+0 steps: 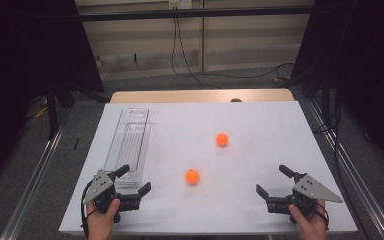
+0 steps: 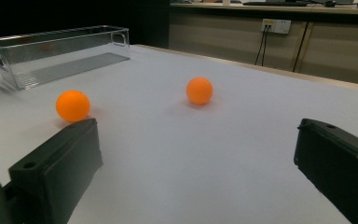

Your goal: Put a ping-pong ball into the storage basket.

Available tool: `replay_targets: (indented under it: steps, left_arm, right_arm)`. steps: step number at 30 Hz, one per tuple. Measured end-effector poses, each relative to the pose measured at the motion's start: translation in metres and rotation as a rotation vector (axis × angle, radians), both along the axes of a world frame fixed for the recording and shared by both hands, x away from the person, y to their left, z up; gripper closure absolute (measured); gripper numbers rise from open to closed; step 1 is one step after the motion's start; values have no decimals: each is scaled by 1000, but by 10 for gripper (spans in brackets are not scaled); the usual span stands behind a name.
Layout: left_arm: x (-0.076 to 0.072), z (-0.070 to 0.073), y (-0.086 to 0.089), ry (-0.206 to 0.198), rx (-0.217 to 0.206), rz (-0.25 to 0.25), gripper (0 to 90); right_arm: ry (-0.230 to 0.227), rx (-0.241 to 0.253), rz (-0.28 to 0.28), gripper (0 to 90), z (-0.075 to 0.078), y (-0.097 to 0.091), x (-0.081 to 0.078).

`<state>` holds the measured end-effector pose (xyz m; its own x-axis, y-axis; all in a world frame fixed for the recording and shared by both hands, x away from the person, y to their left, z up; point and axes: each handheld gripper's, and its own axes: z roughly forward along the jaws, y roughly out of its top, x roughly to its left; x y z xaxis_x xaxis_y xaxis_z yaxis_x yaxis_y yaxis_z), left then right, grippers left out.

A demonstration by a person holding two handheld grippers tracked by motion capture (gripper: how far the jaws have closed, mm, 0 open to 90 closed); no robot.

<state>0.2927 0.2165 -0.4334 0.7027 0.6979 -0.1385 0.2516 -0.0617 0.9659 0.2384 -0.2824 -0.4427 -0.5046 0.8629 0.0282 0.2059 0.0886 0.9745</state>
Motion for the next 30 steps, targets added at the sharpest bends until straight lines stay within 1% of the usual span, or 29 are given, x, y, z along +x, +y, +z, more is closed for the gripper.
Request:
replay_targets:
  steps: [2, 4, 5, 6, 7, 8, 9, 11, 13, 16, 18, 21, 22, 23, 24, 26, 30]
  left_arm:
    - [1, 1, -1, 0, 9, -9, 17]
    - [1, 2, -5, 19, -17, -20, 17]
    - [1, 3, -6, 18, -24, -25, 17]
    - [1, 5, -8, 12, -2, -35, 17]
    - [1, 5, -10, 9, 2, -37, 17]
    - [1, 5, -10, 9, 2, -37, 17]
    - [1, 6, -12, 16, -1, -50, 17]
    - [1, 6, -14, 15, 10, -53, 17]
    - [2, 5, -17, 29, 0, -57, 17]
    - [3, 6, -20, 32, 8, -61, 17]
    - [3, 7, -22, 41, 0, -64, 17]
    - [4, 7, -25, 45, 6, -68, 17]
    - [4, 7, -25, 46, 21, -70, 17]
    - [5, 7, -27, 44, 11, -66, 17]
    - [5, 7, -28, 45, 15, -70, 18]
    - [5, 8, -30, 52, 11, -65, 18]
    - [5, 9, -34, 50, 27, -80, 18]
  right_arm:
    - [-3, 3, 1, 2, 1, 0, 0]
    - [-1, 4, 0, 2, 1, 0, -1]
    - [-1, 4, 0, 2, 1, 0, -1]
    - [-1, 4, 1, 2, 1, 0, -1]
    - [-2, 4, 2, 2, 1, 0, -1]
    - [-2, 3, 2, 2, 1, 0, 0]
    - [-2, 2, 4, 2, 1, 0, 0]
    - [-2, 3, 4, 2, 1, 0, 0]
    - [-3, 1, 6, 3, 1, 0, -1]
    - [-4, -3, 6, 3, 1, 0, -1]
    - [-3, -1, 5, 3, 1, 0, -1]
    - [-4, -2, 8, 3, 1, -1, 0]
    - [-4, -2, 8, 3, 1, -1, 0]
    - [-3, -1, 10, 3, 1, -1, 0]
    - [-3, -3, 11, 3, 1, -1, 0]
    - [-4, 0, 11, 3, 2, 0, -1]
    - [-7, -1, 16, 3, 2, 0, -1]
